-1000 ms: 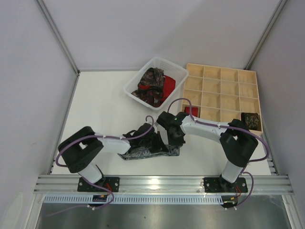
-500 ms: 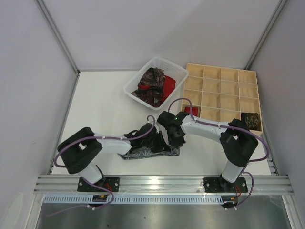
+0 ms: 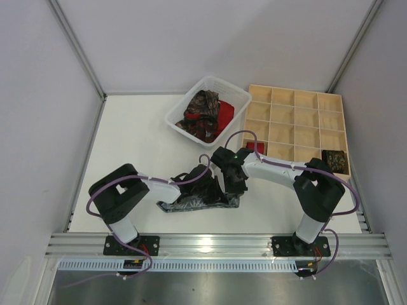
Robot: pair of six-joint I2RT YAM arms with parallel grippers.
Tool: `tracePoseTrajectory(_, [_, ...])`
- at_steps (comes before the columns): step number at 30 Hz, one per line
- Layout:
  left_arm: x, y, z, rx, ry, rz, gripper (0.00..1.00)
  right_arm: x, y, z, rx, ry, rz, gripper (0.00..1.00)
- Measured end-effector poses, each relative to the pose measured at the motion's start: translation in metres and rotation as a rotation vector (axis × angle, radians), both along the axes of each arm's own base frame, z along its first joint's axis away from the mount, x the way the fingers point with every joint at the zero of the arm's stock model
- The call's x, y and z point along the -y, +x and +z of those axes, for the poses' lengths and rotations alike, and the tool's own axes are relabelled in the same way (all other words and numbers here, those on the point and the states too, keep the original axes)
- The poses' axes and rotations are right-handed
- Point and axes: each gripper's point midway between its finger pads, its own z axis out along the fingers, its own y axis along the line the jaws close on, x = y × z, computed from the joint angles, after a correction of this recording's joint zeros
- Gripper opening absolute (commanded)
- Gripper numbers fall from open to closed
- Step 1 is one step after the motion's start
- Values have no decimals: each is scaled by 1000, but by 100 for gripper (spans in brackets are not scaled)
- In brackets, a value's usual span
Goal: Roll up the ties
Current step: Roll the tie
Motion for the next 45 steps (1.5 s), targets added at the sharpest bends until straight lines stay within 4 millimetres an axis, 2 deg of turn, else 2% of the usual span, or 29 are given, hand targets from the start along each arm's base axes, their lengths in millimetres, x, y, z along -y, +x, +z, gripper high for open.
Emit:
tracePoseTrajectory(6, [0, 1, 0, -9, -7, -3, 0, -2, 0, 1, -3, 11, 10, 32])
tracePoseTrajectory(12, [-1, 1, 0, -9, -7, -3, 0, -3, -3, 5, -4, 20, 20, 40])
tracePoseTrajectory(22, [-1, 2, 0, -8, -6, 2, 0, -5, -5, 12, -4, 7, 37, 42])
tracePoseTrajectory(25, [-1, 2, 0, -7, -6, 1, 1, -4, -5, 12, -4, 4, 39, 35])
tracePoseTrajectory(26, [-1, 2, 0, -8, -6, 1, 1, -4, -5, 12, -4, 3, 40, 19])
tracePoseTrajectory(28, [-1, 2, 0, -7, -4, 2, 1, -3, -5, 13, -3, 0, 46, 10])
tracePoseTrajectory(29, [-2, 2, -1, -6, -2, 2, 0, -4, -5, 13, -3, 1, 47, 1])
tracePoseTrajectory(36, [-11, 3, 0, 4, 43, 17, 1, -11, -3, 14, -2, 8, 64, 0])
tracePoseTrajectory(39, [-18, 1, 1, 8, 72, 23, 5, -14, -2, 13, -5, 3, 66, 0])
tracePoseTrajectory(45, [-23, 1, 19, 56, 59, 7, 7, -13, -3, 11, -4, -20, 72, 0])
